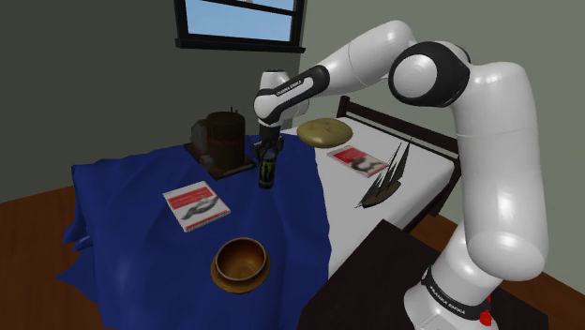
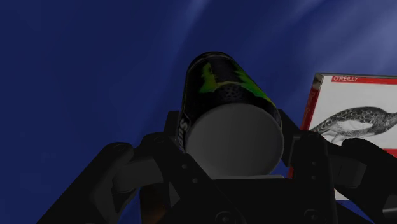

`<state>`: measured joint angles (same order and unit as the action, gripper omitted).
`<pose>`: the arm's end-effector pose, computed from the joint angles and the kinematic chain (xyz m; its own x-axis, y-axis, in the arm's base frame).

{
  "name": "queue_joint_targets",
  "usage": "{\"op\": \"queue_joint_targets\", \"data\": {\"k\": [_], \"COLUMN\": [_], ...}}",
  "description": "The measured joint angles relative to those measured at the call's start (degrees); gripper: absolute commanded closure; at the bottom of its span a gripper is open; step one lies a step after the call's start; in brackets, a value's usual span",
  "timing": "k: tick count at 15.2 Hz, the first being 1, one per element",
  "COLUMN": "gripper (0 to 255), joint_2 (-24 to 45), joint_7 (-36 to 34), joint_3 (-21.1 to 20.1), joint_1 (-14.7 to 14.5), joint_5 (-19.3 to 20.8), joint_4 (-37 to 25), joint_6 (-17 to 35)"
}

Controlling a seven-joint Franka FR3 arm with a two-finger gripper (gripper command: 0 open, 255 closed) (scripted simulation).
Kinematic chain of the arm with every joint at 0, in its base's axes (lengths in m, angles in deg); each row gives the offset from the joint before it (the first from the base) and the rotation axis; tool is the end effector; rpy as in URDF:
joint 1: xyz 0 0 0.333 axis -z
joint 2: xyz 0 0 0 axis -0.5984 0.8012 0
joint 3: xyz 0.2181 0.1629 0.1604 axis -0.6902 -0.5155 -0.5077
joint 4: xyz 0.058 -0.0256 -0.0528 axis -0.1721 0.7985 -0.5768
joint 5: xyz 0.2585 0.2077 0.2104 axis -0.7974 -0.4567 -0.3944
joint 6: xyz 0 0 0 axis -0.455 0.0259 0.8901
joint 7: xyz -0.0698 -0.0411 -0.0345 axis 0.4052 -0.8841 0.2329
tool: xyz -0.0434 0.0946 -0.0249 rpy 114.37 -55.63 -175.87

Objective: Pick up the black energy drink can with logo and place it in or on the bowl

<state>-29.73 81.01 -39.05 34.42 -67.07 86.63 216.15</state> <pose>0.6774 -0.0028 0.3024 0.9993 -0.0346 0.0156 -0.0346 -0.9994 0.0034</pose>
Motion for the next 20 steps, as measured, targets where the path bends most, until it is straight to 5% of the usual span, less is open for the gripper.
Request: {"op": "queue_joint_targets", "data": {"k": [17,20], "gripper": [255,255], "joint_2": [-5.4,-9.0], "joint_7": [-0.2,-2.2], "joint_3": [0.2,-0.3], "joint_1": [-0.1,-1.6], "joint_5": [0.3,0.8], "joint_4": [-5.1,-0.5], "joint_6": [-10.5,-9.5]}}
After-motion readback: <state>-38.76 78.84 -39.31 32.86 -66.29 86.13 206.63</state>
